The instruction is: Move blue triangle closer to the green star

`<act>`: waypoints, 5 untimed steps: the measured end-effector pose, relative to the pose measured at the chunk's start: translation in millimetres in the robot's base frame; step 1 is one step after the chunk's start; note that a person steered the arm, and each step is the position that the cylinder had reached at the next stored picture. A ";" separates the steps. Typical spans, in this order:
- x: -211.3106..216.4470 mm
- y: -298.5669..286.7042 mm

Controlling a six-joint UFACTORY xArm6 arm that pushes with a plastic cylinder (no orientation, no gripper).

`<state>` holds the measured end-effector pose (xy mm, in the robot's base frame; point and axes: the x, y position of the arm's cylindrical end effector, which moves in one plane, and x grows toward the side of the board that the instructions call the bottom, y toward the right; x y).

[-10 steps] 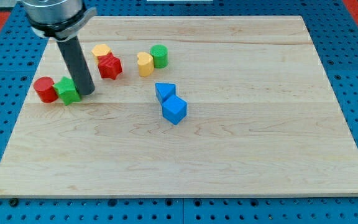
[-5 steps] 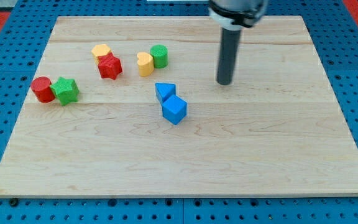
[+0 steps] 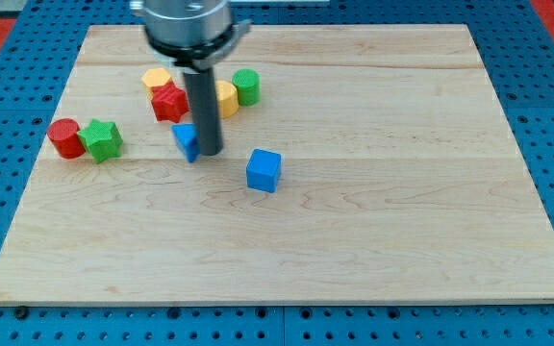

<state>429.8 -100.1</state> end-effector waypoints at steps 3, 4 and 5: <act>0.0 -47.4; 0.0 -63.0; 0.0 -35.1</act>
<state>429.8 -135.2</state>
